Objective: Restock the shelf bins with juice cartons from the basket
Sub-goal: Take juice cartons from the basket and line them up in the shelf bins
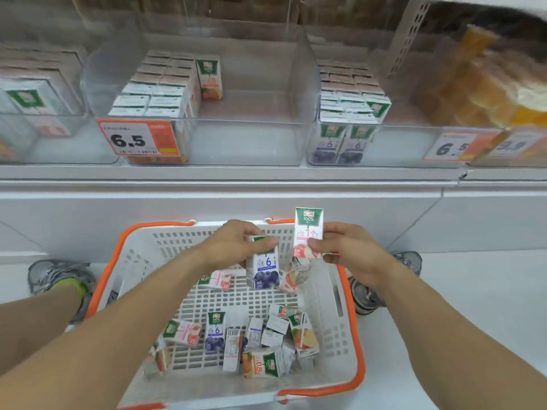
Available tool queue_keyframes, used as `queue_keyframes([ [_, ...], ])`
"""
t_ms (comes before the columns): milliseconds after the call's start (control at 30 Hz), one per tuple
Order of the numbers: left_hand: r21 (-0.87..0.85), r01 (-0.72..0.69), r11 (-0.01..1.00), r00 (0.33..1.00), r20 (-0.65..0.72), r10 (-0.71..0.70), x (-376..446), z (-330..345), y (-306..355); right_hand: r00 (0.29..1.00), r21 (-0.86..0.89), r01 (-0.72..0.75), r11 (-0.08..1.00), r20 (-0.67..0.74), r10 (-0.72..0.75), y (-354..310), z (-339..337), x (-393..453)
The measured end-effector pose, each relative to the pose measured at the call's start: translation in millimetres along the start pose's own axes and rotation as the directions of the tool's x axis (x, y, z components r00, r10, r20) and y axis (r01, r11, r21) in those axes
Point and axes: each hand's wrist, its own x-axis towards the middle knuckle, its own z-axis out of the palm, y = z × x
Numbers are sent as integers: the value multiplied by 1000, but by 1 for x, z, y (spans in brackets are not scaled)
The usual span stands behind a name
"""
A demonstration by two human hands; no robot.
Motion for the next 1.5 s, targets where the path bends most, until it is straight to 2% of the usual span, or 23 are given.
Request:
queue_keyframes([
  [200,140,-139,980,988,-42,146,-20,-33,56,988,102,129,986,69,-136,-48,18,-13],
  [267,192,-181,965,982,-21,189,-30,-54,64,981,68,153,986,112,-160,-63,32,-16],
  [400,195,-263,945,962,130,241,-51,-93,61,957,-34,254,967,156,-246,-86,70,-19],
  [500,112,-277,954,957,120,263,-65,-112,46,937,-112,323,940,179,-301,-96,99,-16],
  [600,163,-307,938,951,91,295,-80,-136,37,919,-85,363,928,197,-341,-108,124,-13],
  [667,210,-312,927,949,32,313,-95,-161,28,907,-51,392,919,190,-377,-117,147,-12],
  [733,238,-291,927,938,-120,325,-115,-192,17,882,9,444,896,173,-438,-128,174,-10],
  [833,175,-236,956,849,-441,291,-142,-235,-11,815,90,549,831,160,-556,-155,220,-6],
  [900,169,-174,970,772,-588,241,-151,-252,-29,755,105,637,763,111,-646,-181,249,0],
  [967,196,-102,975,741,-639,206,-153,-258,-44,675,54,733,678,59,-735,-212,277,10],
  [1033,203,-54,978,785,-597,168,-152,-258,-55,619,-34,785,619,75,-782,-244,308,27],
  [1100,184,-42,982,828,-543,138,-152,-259,-64,637,-144,770,622,119,-761,-268,338,52],
  [1167,156,-55,986,841,-526,130,-150,-260,-71,690,-339,707,620,142,-710,-280,367,81],
  [1233,156,-71,985,847,-513,142,-147,-259,-74,732,-566,618,546,159,-663,-281,388,106],
  [1300,189,-82,979,861,-482,165,-144,-256,-74,767,-687,533,494,147,-624,-277,405,122],
  [1433,167,-136,977,881,-431,196,-139,-254,-72,856,-620,434,653,58,-514,-266,424,141],
  [1500,149,-144,978,878,-437,196,-138,-255,-72,870,-609,419,673,57,-490,-259,427,146],
])
